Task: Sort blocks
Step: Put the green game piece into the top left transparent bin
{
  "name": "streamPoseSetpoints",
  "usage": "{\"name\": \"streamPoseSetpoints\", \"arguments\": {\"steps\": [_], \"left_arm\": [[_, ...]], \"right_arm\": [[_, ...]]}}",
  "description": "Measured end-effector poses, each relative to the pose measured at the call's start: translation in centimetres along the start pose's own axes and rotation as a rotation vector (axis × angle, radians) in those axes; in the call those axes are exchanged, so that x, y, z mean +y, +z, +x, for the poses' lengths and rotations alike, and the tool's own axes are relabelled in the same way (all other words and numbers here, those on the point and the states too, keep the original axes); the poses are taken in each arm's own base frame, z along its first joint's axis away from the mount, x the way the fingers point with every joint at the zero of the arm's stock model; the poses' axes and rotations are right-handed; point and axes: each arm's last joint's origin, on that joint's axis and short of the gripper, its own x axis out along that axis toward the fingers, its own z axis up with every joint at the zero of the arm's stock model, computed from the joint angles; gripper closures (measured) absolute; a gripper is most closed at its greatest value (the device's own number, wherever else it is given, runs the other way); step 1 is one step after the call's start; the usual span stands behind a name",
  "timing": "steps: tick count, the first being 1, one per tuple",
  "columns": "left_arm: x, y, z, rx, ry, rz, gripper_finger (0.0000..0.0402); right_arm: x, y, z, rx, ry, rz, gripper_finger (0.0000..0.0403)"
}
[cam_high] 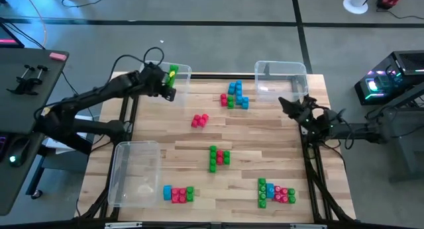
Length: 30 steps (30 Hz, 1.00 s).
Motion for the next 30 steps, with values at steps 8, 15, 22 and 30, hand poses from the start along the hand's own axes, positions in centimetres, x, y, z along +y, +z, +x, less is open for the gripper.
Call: {"name": "streamPoseSetpoints", "arguments": {"steps": [8, 15, 22, 30], "left_arm": [[-0.6, 2.5, -2.8, -0.108, -0.044, 0.077, 0.0161], [-3.5, 4.6, -6.0, -0.242, -0.411, 0.069, 0.0158], [-8.1, 3.4, -8.1, -0.322, -0.689, 0.226, 0.0159], [-9.8, 1.7, -8.9, -0.335, -0.688, 0.333, 0.0159]], "right_arm": [[5.3, 2.0, 3.8, 0.042, -0.012, -0.224, 0.0328], [10.4, 2.1, 8.2, 0.463, 0.032, -0.329, 0.0233], [10.6, -3.1, 10.5, 1.096, -0.147, -0.281, 0.0222], [8.8, -11.1, 8.6, 1.633, -0.469, -0.006, 0.0222]]}}
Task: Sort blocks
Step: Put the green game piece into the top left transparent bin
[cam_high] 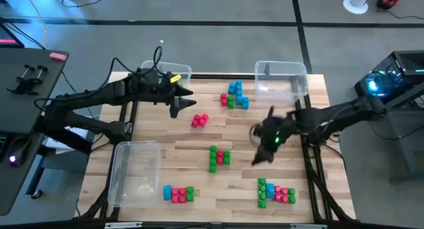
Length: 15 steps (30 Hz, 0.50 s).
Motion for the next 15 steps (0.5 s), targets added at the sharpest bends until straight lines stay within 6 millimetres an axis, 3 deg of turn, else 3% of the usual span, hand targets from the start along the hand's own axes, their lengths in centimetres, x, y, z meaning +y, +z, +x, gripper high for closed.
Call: {"name": "streamPoseSetpoints", "arguments": {"steps": [5, 9, 15], "left_arm": [[0.7, 0.0, -0.1, 0.017, 0.033, 0.092, 0.0158], [1.6, 0.0, -0.2, 0.036, 0.066, 0.162, 0.0158], [2.1, 0.0, -0.2, 0.056, -0.001, 0.159, 0.0158]], "right_arm": [[-0.5, -2.7, 4.2, 0.183, -0.233, 0.385, 0.0222], [-0.7, -4.3, 7.2, 0.182, -0.382, 0.667, 0.0222], [-1.3, -5.6, 10.2, 0.147, -0.505, 0.863, 0.0222]]}}
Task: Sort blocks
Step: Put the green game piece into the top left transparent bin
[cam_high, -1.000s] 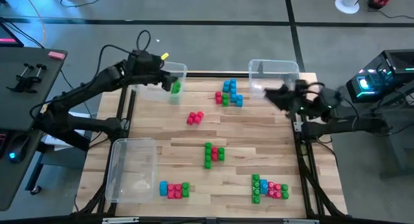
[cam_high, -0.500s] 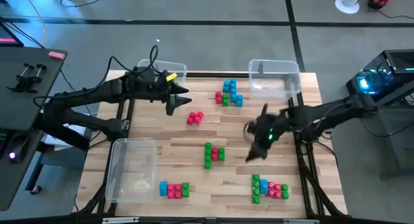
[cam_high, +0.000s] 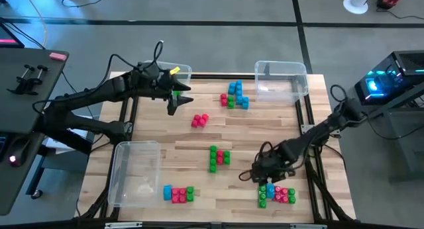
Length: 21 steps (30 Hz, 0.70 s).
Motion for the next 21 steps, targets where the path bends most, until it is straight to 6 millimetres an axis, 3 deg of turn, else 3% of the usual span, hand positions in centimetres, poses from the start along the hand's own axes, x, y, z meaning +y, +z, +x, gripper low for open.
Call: {"name": "streamPoseSetpoints", "arguments": {"steps": [11, 21], "left_arm": [[-0.1, 0.0, 0.0, 0.003, -0.03, -0.041, 0.0158], [-0.5, -0.1, 0.1, 0.01, -0.048, -0.144, 0.0158]], "right_arm": [[0.6, 1.3, 2.7, -0.137, -0.04, 0.069, 0.0222], [1.1, 1.4, 5.1, -0.145, -0.059, 0.054, 0.0222]]}}
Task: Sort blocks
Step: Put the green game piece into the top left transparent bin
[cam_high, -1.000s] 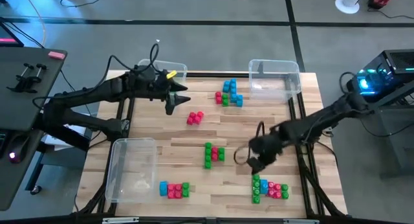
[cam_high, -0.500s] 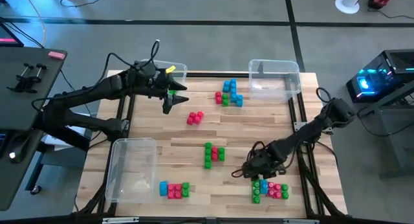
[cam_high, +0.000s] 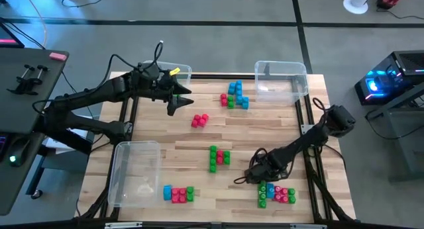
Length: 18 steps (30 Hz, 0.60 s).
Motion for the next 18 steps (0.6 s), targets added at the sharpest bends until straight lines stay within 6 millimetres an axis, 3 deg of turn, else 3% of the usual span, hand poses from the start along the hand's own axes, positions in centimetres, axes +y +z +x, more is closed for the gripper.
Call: {"name": "streamPoseSetpoints", "arguments": {"steps": [5, 11, 14, 18], "left_arm": [[-0.7, -0.2, 0.1, 0.009, -0.026, 0.003, 0.0158], [-1.5, 0.3, 0.0, -0.05, -0.07, 0.001, 0.0158], [-2.1, 1.2, -1.4, -0.161, -0.117, 0.031, 0.0158], [-2.7, 2.6, -4.3, -0.341, -0.158, 0.072, 0.0158]], "right_arm": [[0.1, -0.3, 0.5, -0.004, 0.005, -0.013, 0.024], [0.0, -0.3, 0.5, -0.031, 0.007, -0.034, 0.0353], [0.7, -0.5, 0.2, -0.041, 0.036, -0.085, 0.0391], [1.5, -0.8, -1.4, -0.088, 0.031, -0.169, 0.0383]]}}
